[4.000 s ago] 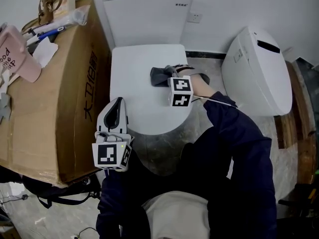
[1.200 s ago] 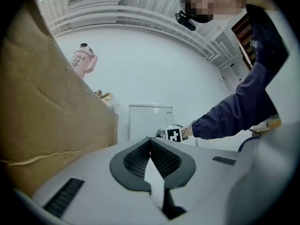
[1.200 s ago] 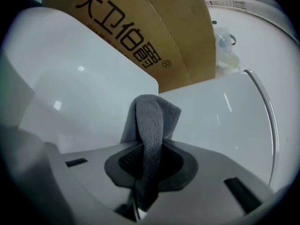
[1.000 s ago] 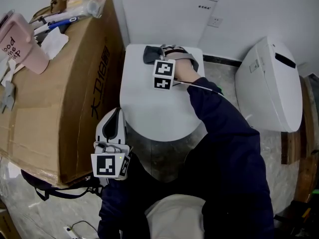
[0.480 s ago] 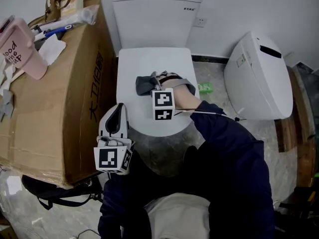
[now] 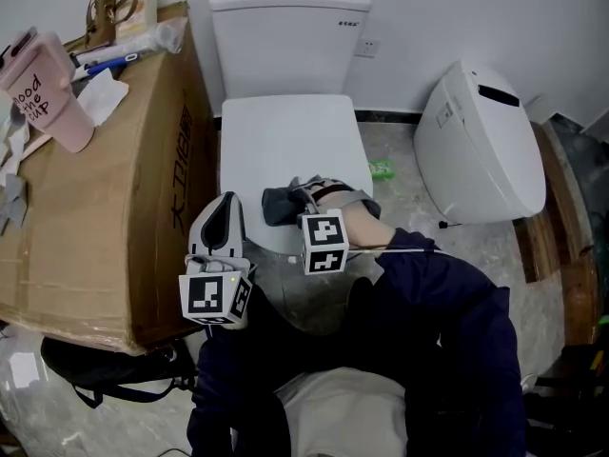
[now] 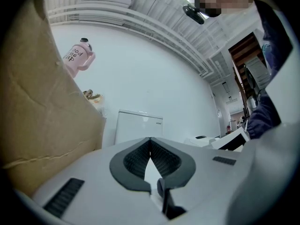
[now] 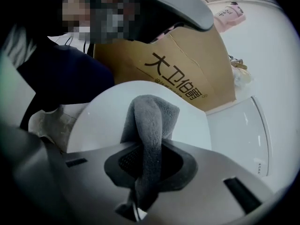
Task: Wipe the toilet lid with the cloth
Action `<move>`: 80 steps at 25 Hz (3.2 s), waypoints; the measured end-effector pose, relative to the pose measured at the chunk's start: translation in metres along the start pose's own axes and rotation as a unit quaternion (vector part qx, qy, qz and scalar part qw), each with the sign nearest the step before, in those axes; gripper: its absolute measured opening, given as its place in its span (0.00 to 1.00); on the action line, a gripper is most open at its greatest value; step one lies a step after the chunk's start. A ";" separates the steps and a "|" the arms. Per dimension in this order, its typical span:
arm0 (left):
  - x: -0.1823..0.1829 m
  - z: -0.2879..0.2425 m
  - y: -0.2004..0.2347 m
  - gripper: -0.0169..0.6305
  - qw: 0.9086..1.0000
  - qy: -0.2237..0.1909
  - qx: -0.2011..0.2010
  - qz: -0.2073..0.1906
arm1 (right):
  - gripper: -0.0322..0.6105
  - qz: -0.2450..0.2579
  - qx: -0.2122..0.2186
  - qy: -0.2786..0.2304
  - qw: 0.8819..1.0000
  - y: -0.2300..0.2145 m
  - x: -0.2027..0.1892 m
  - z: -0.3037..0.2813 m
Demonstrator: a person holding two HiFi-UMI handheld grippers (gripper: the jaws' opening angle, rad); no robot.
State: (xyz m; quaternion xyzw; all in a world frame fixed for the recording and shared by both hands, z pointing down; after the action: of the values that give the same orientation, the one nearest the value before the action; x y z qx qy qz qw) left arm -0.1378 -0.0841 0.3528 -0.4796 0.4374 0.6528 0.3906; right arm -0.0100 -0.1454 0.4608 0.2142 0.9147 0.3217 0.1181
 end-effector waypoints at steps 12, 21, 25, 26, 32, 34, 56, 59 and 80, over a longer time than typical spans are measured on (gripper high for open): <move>0.000 0.008 0.003 0.05 1.000 0.003 -0.003 0.009 | 0.14 -0.004 0.037 -0.008 0.999 0.046 0.016 0.032; 0.001 0.009 0.003 0.05 1.000 0.006 0.003 0.007 | 0.15 -0.013 -0.023 -0.025 0.999 0.000 0.000 0.025; -0.001 0.012 0.001 0.05 1.000 0.009 0.010 0.007 | 0.15 -0.029 -0.098 -0.019 0.995 -0.060 -0.015 0.010; -0.001 0.012 0.000 0.05 1.000 0.009 0.012 0.005 | 0.16 -0.023 -0.129 -0.016 0.991 -0.077 -0.018 0.006; 0.003 0.024 -0.003 0.05 0.999 0.010 0.033 0.000 | 0.16 -0.011 -0.205 -0.001 0.979 -0.160 -0.027 -0.047; 0.002 0.028 -0.001 0.05 0.999 0.011 0.037 -0.011 | 0.16 0.000 -0.220 0.005 0.976 -0.183 -0.028 -0.068; -0.001 0.036 0.015 0.05 0.997 0.030 0.064 -0.036 | 0.15 0.001 -0.105 0.039 0.994 -0.192 -0.007 -0.137; 0.005 0.030 0.018 0.05 0.997 0.023 0.055 -0.038 | 0.15 0.005 -0.087 0.028 0.996 -0.167 0.005 -0.120; 0.018 0.025 0.025 0.05 0.999 0.017 0.036 -0.030 | 0.15 0.032 0.010 0.008 0.999 -0.015 0.062 -0.016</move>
State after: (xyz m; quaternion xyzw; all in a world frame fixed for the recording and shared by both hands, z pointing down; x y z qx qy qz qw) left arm -0.1727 -0.0664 0.3441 -0.4895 0.4527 0.6162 0.4193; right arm -0.0748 -0.1355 0.4587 0.2420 0.9114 0.3177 0.0986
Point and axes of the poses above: the fingertips, and each gripper's own axes: z backward along the fingers, y to its left, x out of its top, the point moved 5 cm from there along z, backward along the fingers, and after that the axes turned 8 degrees about z, right-handed, at the moved point
